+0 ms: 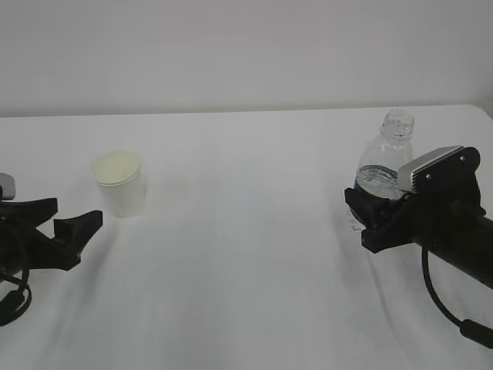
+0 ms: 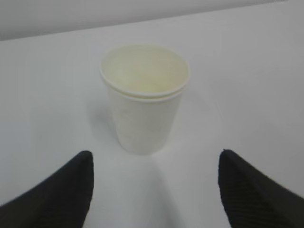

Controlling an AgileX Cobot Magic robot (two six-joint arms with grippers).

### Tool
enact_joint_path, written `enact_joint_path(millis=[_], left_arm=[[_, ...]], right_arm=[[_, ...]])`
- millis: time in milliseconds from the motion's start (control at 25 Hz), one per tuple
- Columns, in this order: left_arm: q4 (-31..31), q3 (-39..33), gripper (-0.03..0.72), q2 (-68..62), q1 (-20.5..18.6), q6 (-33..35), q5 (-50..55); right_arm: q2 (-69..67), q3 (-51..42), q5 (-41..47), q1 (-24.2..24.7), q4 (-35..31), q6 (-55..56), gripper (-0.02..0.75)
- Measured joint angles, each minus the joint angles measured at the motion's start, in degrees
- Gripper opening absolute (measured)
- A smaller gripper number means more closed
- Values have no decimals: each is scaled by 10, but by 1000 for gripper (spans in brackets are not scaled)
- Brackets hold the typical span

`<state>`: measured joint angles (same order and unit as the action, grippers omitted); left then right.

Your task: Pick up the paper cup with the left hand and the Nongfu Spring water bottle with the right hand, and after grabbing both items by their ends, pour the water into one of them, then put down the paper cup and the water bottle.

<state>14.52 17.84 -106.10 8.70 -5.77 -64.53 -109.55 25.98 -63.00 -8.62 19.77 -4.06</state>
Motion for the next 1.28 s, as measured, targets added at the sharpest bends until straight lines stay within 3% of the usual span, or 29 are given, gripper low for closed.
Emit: enact_joint_path(millis=[280, 1280], left_arm=[[8, 30, 587, -76, 0, -1, -7], [12, 108, 587, -80, 0, -2, -10]], right_arm=[[0, -13, 0, 0, 0, 0, 469], [0, -21, 0, 0, 3, 0, 468]])
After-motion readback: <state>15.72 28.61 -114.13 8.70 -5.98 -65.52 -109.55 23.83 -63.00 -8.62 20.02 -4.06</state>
